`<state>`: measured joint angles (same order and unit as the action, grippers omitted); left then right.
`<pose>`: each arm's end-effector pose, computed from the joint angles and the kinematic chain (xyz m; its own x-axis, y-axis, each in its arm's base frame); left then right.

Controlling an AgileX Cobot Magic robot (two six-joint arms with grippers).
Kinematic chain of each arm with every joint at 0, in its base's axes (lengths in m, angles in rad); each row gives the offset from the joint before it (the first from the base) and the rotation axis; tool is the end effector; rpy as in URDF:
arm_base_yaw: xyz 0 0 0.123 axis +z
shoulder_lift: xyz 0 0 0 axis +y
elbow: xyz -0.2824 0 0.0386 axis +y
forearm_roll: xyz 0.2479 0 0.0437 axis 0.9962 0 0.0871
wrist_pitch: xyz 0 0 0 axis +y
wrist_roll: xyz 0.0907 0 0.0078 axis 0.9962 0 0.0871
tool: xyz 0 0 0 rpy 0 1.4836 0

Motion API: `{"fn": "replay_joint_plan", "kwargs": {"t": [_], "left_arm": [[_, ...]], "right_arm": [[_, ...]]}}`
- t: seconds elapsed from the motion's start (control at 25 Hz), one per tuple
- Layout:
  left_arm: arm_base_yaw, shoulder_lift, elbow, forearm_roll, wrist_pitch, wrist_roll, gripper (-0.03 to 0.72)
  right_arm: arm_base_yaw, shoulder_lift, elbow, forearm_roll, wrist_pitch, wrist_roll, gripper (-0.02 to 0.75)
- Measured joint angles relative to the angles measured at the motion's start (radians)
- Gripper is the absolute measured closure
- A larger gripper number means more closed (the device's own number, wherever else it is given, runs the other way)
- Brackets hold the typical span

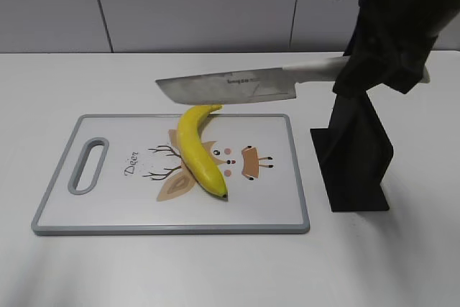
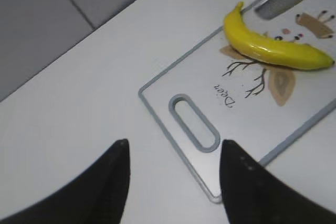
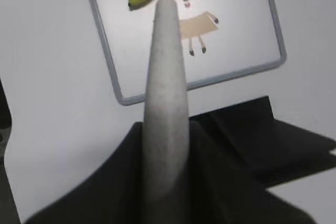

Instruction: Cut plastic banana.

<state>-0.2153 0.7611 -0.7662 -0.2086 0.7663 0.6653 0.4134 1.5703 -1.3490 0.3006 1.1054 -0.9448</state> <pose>0.1347 -0.0429 0.3351 -0.3653 0.5779 -0.7298 0.5760 0.7562 0.3105 0.2833 0.1506 0.3111 -0.2556 -0.8724 -0.4167 -0.9466 0.3134 -0.0755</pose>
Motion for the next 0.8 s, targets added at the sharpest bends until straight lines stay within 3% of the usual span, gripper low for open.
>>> {"fn": "replay_joint_plan", "kwargs": {"t": [0.36, 0.64, 0.8], "left_arm": [[-0.097, 0.363, -0.257, -0.176, 0.005, 0.435, 0.154], [-0.175, 0.639, -0.417, -0.195, 0.082, 0.639, 0.154], [-0.191, 0.758, -0.481, -0.195, 0.106, 0.682, 0.154]], "right_arm": [[-0.025, 0.148, -0.148, 0.195, 0.064, -0.197, 0.559], [-0.027, 0.223, -0.209, 0.223, 0.068, -0.267, 0.559], [-0.028, 0.247, -0.230, 0.232, 0.054, -0.279, 0.559]]}}
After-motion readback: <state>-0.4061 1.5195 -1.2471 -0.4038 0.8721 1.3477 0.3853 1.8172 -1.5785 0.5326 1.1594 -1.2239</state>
